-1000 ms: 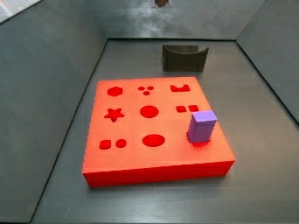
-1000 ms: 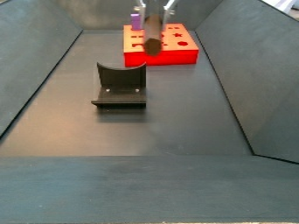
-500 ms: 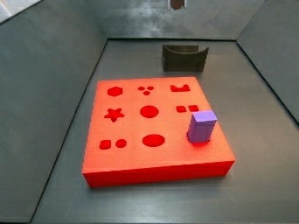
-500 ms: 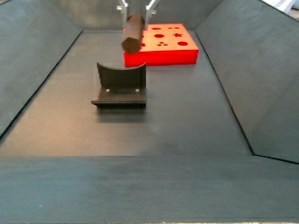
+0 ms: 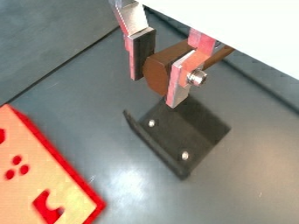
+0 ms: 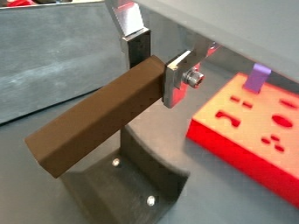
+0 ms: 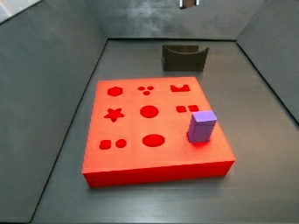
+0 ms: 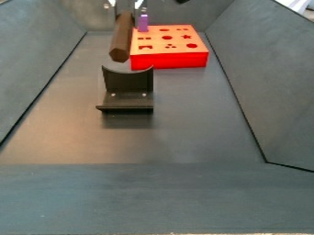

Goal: Pick up the hexagon object. Move up. Place the hexagon object on the fixture. Regrasp the hexagon object. Move to above the board. Insert the hexagon object.
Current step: Place the hexagon object on the fixture.

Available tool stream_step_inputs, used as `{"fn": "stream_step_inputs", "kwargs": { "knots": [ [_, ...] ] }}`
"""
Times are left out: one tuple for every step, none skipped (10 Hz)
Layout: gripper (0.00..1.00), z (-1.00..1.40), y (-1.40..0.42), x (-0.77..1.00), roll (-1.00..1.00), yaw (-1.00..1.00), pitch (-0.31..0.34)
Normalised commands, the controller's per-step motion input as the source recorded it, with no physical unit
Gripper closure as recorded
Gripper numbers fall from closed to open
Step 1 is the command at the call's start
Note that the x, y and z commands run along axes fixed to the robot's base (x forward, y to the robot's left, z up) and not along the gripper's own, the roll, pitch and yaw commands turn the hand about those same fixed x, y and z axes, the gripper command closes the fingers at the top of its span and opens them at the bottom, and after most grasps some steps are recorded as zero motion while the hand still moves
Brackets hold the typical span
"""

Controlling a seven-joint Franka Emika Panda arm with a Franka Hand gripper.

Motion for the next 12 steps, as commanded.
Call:
{"fn": "stream_step_inputs", "kwargs": {
  "knots": [
    [1.00,0.00,0.05,0.11,-1.00,-0.15,0.136],
    [1.00,0.00,0.04,0.04,-1.00,-0.16,0.119],
    [1.00,0.00,0.04,0.05,-1.00,-0.18,0.107],
    [1.00,-0.02,0.04,0.07,-0.96,-0.19,0.104],
    [1.00,-0.02,0.04,0.08,-0.85,-0.18,0.093],
    [1.00,-0.01,0.05,0.08,-0.62,-0.16,0.063],
    [1.00,-0.01,0.05,0.07,-0.44,-0.15,0.037],
    [1.00,-0.01,0.03,0.06,-0.25,-0.12,0.007],
    [1.00,0.00,0.02,0.05,-0.20,-0.11,-0.004],
    [1.00,-1.00,0.13,0.12,-1.00,0.02,0.196],
    [1.00,-1.00,0.14,0.13,-1.00,0.01,0.198],
    [1.00,-1.00,0.14,0.14,-0.98,-0.04,0.235]
  ]
}}
